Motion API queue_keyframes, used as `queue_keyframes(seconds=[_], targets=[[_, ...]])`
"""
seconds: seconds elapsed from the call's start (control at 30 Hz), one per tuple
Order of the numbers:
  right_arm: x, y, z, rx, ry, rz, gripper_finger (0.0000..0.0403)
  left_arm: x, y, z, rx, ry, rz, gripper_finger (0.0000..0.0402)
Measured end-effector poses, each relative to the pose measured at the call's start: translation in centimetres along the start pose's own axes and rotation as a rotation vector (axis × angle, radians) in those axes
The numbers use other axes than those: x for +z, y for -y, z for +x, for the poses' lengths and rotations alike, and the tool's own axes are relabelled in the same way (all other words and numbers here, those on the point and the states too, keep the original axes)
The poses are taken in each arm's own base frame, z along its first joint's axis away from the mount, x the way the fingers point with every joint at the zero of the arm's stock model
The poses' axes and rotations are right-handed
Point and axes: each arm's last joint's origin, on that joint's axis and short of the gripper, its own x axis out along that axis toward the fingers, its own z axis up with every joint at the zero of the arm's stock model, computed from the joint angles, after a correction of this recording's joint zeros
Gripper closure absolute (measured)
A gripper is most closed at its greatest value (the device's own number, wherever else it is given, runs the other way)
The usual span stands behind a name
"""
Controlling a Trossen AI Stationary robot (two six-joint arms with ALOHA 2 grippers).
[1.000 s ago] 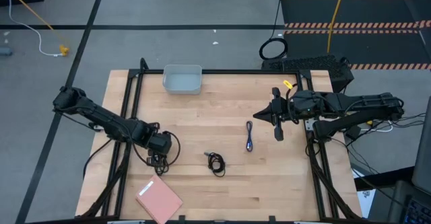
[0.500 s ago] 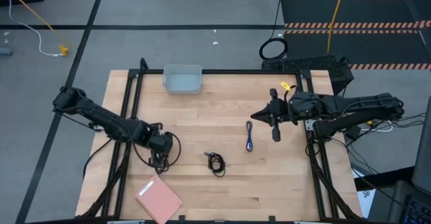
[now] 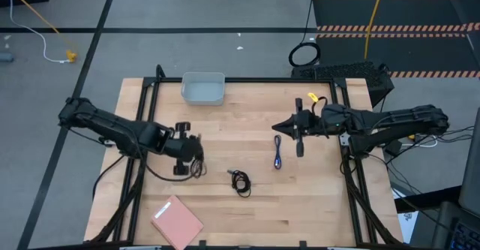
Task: Pick and place USB-C Cables
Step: Put the left black charger cable into the white bin
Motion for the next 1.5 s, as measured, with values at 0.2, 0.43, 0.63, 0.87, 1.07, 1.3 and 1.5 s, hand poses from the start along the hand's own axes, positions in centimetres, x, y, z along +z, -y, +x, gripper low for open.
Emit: queue_keyframes(seconds=[0.2, 0.43, 0.63, 0.87, 1.07, 1.3, 1.5], targets=[[-0.9, -0.1, 2.6, -0.008, -0.021, 0.048, 0.0403, 2.6, -1.8, -2.7, 0.173, 0.157, 0.036, 0.0382], [-1.9, -0.4, 6.2, -0.005, 0.035, 0.062, 0.0403, 5.1, -3.4, -3.2, 0.264, 0.362, 0.075, 0.0393], [-2.7, -0.4, 7.8, -0.009, 0.049, 0.065, 0.0403, 6.6, -4.4, -2.1, 0.344, 0.565, 0.031, 0.0384], [-3.0, 0.4, 7.8, -0.052, 0.017, 0.108, 0.0391, 6.9, -3.9, 2.2, 0.402, 0.712, 0.046, 0.0384], [-3.5, 1.1, 7.5, -0.086, -0.056, 0.118, 0.0332, 7.4, -3.4, 5.3, 0.464, 0.754, 0.148, 0.0389], [-3.3, 1.3, 5.5, -0.095, -0.136, 0.083, 0.0244, 7.9, -3.5, 5.7, 0.478, 0.751, 0.159, 0.0378], [-2.7, 1.4, 3.3, -0.099, -0.172, 0.099, 0.0191, 8.0, -3.6, 5.5, 0.475, 0.775, 0.148, 0.0393]])
